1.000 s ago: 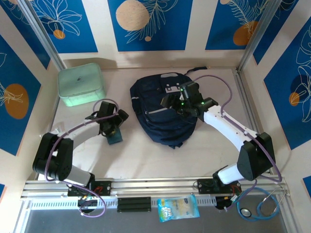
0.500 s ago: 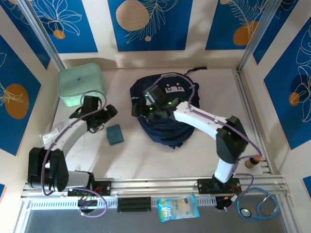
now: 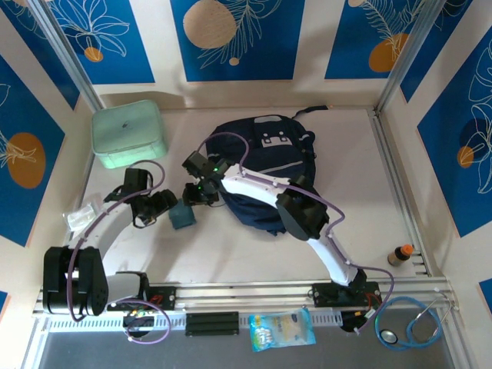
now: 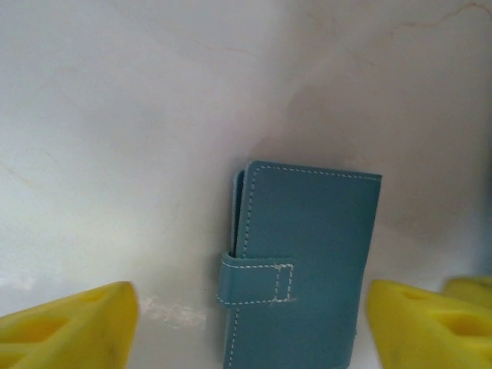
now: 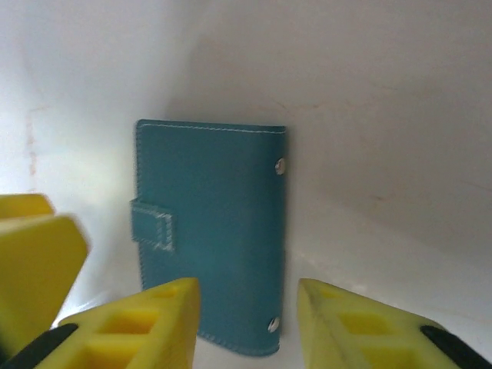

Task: Pack the student bag
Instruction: Pick up the personal item from the middle-left of the table.

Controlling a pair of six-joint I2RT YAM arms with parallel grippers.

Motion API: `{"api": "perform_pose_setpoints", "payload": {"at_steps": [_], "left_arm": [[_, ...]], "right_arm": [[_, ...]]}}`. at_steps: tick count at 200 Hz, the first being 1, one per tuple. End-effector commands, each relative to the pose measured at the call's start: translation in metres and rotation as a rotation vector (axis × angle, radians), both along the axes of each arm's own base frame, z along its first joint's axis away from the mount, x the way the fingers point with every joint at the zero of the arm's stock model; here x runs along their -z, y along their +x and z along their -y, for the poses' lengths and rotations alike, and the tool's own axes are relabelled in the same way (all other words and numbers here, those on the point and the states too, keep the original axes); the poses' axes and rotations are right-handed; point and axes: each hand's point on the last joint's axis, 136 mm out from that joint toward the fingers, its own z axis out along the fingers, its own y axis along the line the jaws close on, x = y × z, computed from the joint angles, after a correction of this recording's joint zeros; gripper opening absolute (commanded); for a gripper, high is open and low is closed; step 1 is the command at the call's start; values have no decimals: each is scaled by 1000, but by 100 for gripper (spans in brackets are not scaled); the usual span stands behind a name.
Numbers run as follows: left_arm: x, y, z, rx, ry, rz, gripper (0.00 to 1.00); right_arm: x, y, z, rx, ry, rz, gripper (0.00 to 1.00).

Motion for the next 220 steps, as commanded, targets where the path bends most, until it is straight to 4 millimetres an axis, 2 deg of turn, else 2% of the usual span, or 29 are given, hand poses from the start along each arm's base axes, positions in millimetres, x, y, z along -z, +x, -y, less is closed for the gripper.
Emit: {"api": "perform_pose_setpoints", "payload": {"at_steps": [1, 33, 88, 117, 186, 220], "left_arm": [[5, -2, 10, 31, -59, -7, 63], [15, -3, 19, 32, -116, -30, 44], [26, -5, 24, 32, -149, -61, 28], [36, -7, 24, 19, -153, -72, 23], [60, -23, 15, -57, -133, -114, 19], [72, -32, 8, -106, -104, -148, 17]], "right_arm": [[8, -6, -3, -27, -21, -46, 37], [20, -6, -12, -45, 12, -100, 29], [30, -11, -17, -65, 46, -170, 28], [33, -13, -16, -64, 45, -184, 28], [25, -19, -26, -96, 109, -223, 32], [36, -13, -14, -48, 31, -210, 38]]}}
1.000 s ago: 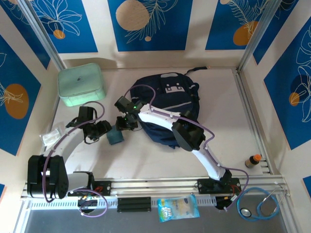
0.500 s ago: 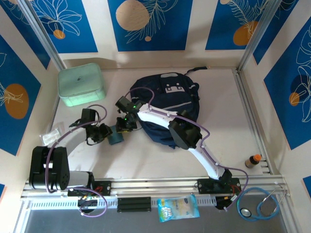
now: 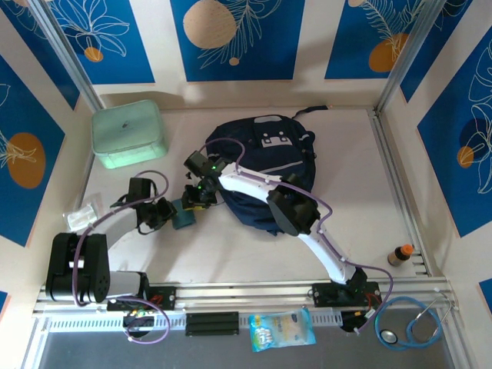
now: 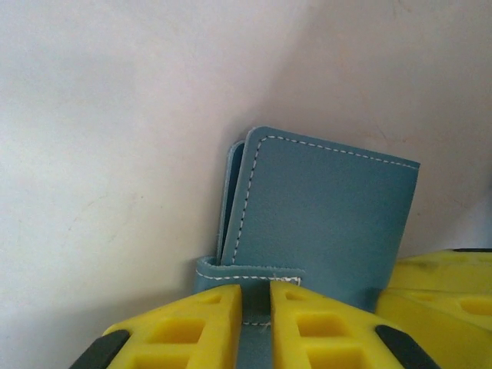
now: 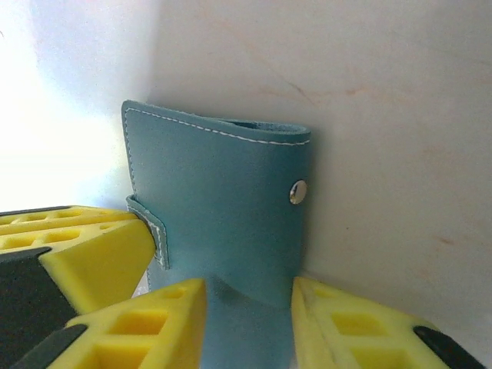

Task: Pack the student bag
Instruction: Pick up the personal item from the middle-left of the table.

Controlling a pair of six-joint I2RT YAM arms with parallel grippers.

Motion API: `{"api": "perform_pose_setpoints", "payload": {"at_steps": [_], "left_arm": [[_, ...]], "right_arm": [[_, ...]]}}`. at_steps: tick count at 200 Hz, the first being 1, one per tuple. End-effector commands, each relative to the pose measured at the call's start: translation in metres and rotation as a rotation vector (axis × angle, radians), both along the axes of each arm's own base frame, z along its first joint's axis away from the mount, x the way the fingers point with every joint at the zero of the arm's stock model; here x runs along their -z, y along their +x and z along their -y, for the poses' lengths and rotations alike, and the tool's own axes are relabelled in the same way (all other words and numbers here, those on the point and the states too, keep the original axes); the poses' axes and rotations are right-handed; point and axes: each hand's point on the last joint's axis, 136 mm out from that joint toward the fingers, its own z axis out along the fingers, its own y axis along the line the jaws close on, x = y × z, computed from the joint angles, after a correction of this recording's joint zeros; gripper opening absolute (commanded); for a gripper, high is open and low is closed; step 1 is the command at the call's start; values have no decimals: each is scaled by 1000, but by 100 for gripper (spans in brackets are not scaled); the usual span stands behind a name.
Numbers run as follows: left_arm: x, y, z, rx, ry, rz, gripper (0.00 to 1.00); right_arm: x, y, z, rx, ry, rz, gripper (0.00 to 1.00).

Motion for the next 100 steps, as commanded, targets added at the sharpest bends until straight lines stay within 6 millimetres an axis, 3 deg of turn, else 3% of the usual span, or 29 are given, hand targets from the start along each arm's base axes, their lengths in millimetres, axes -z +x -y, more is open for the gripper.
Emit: {"api": "perform_pose_setpoints", "payload": {"at_steps": [1, 50, 100], "left_arm": [[32, -28, -12, -56, 49, -131, 17], [30, -25, -17, -85, 71, -124, 16], [27, -18, -6, -69, 5, -97, 16]], "right_arm": [[11, -3, 2, 10, -44, -28, 38], [18, 1, 12, 36, -99, -16, 38], [-6, -15, -24, -79, 121, -88, 37]]}}
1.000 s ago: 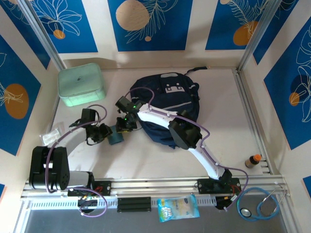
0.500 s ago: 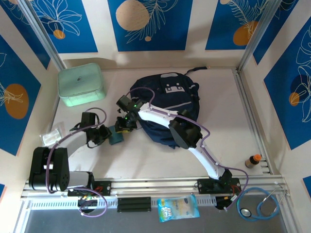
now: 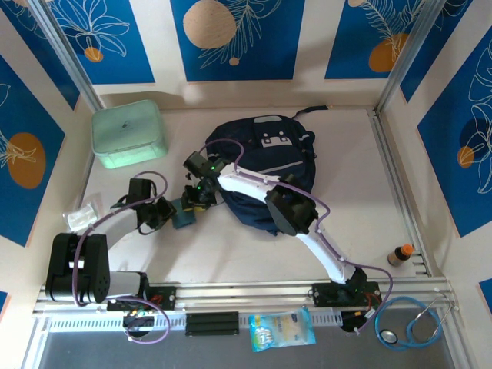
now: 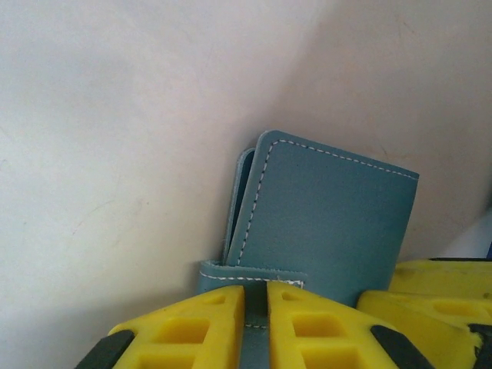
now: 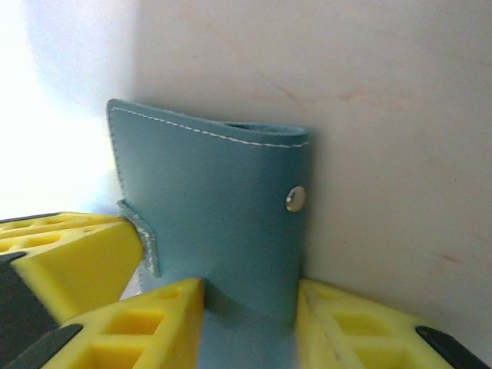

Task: Pack the student bag
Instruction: Pick up the personal item from the middle-left of the table, then open the student bag at the top-center of the table.

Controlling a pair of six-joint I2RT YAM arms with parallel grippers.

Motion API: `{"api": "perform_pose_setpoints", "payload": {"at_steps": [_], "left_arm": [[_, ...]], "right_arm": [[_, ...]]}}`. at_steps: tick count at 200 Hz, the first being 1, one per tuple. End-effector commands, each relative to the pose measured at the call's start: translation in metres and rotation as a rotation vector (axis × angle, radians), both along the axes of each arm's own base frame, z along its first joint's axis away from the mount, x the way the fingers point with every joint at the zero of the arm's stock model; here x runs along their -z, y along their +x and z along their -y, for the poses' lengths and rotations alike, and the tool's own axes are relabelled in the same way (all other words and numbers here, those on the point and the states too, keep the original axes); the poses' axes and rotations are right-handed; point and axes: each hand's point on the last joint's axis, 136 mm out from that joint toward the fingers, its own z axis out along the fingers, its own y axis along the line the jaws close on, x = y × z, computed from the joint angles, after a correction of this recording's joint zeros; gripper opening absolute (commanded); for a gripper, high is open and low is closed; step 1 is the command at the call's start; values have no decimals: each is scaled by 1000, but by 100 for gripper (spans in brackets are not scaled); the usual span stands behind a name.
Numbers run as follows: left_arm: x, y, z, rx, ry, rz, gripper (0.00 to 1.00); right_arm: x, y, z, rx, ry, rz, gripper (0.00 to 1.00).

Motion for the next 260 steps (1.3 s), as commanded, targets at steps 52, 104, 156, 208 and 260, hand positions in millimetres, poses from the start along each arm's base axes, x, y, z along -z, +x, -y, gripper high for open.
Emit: {"api": "perform_pose_setpoints", "payload": {"at_steps": [52, 104, 156, 208, 260], "left_arm": [[14, -15, -4, -9, 23, -69, 20], [-33, -3, -15, 37, 120, 26, 50], [-112, 24, -6, 147, 156, 261, 69], [-167, 44, 53, 383, 146, 459, 82], [-185, 45, 156, 815, 178, 564, 100]], "right_arm": [[-23, -5, -12, -39, 84, -10, 21], [-77, 4, 7, -40, 114, 132, 6], [-137, 26, 69, 66, 103, 317, 5], [-194, 49, 175, 302, 81, 500, 4], [-212, 44, 292, 546, -17, 586, 4]]}}
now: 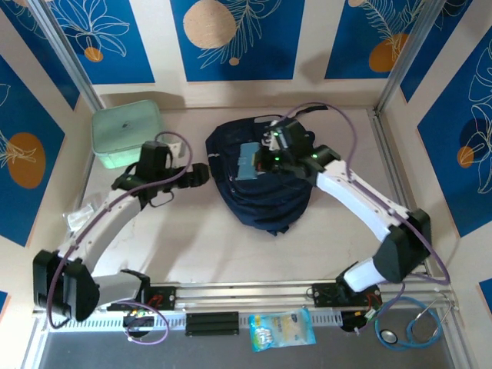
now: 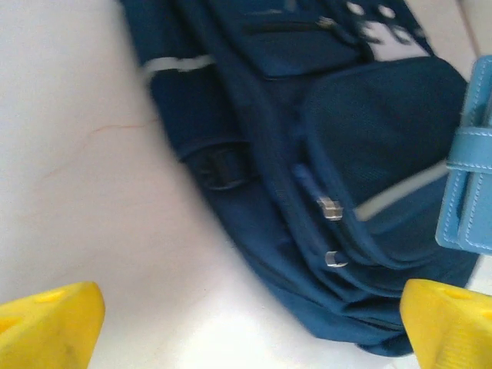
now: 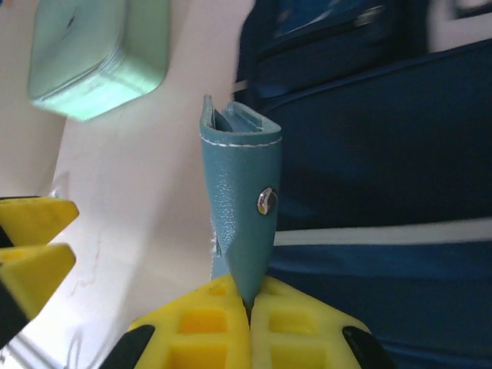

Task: Pack the student bag
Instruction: Open the student bag at the top-center of the table.

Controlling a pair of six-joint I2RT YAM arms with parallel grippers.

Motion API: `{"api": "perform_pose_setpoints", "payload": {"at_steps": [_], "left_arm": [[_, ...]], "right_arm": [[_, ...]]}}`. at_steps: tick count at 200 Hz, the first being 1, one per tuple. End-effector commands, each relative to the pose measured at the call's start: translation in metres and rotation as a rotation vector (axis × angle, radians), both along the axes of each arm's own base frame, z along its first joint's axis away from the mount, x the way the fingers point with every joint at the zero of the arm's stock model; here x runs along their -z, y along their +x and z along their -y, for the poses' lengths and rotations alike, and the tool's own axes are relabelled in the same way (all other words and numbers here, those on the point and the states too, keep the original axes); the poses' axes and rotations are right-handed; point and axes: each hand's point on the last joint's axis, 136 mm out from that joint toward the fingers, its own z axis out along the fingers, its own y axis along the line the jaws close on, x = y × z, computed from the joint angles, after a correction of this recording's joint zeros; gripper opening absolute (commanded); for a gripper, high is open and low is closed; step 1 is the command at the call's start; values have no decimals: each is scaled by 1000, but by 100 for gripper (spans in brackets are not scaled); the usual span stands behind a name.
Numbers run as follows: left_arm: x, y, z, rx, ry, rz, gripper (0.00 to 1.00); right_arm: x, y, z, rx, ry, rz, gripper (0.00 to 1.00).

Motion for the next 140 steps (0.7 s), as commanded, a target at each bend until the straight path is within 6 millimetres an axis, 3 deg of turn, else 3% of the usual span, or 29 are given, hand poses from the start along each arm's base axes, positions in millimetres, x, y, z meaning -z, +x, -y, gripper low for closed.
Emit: {"api": "perform_pose_setpoints", "payload": {"at_steps": [1, 37, 66, 109, 140], "left_arm": [[-13, -2, 48, 243, 65, 79, 100], [3, -9, 109, 502, 325, 130, 100], [23, -16, 148, 682, 517, 181, 96], [45, -7, 174, 801, 670, 165, 81], [56, -1, 183, 819, 701, 159, 68]], "right_arm": [[-5, -2, 48, 122, -49, 35, 4], [-4, -13, 113, 305, -29, 35, 5], [-1, -22, 150, 424, -23, 17, 5], [-8, -25, 175, 476, -29, 26, 6], [-10, -25, 180, 492, -9, 25, 6]]}}
